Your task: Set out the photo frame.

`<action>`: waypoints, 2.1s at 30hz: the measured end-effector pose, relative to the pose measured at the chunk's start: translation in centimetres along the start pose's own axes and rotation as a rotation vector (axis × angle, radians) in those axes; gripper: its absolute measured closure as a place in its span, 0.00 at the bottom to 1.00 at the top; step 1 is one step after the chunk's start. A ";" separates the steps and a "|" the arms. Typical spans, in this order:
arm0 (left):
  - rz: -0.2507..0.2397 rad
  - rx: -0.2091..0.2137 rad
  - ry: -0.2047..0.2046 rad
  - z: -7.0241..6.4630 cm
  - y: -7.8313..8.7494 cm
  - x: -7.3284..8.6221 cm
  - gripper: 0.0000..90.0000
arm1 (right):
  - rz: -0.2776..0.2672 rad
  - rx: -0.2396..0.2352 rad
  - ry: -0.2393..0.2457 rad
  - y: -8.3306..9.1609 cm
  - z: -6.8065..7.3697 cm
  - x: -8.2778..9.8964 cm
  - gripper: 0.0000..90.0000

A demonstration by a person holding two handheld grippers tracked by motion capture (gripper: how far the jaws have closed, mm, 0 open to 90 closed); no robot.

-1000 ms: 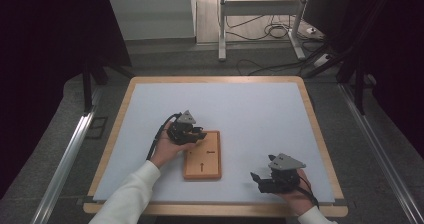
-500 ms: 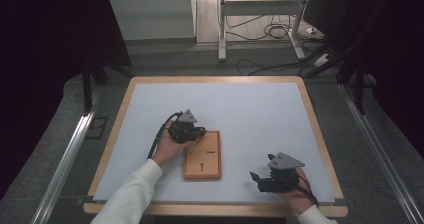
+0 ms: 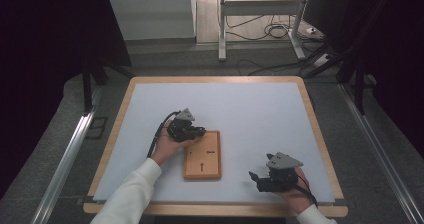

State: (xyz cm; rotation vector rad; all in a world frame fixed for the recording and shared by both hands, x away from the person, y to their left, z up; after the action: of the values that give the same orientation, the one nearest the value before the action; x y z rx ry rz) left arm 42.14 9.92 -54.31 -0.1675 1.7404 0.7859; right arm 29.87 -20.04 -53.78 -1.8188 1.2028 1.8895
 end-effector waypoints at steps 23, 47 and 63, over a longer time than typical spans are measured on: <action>0.046 0.053 0.078 0.6 -0.3 -0.5 0.92 | -0.011 -0.049 0.075 -0.8 2.1 -1.1 0.15; 0.082 0.125 0.173 1.9 -0.5 -0.8 0.91 | 0.019 -0.152 0.348 -6.2 9.4 -3.6 0.10; 0.095 0.139 0.190 2.1 -0.6 -0.9 0.91 | 0.036 -0.084 0.504 -9.9 11.6 -3.8 0.12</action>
State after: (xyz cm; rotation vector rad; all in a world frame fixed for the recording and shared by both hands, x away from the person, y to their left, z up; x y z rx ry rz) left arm 44.46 10.46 -53.94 -0.0679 1.9881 0.7333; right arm 29.17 -4.43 -55.45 -2.4279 1.3208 1.5624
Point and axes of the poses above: each handheld gripper's, and its own axes: y roughly backward along the jaws, x roughly out of its underside, z roughly to its left, the point moved 4 cm from there along -y, roughly forward along the jaws, and after that the axes turned 15 degrees about -z, right-handed, at the moved point
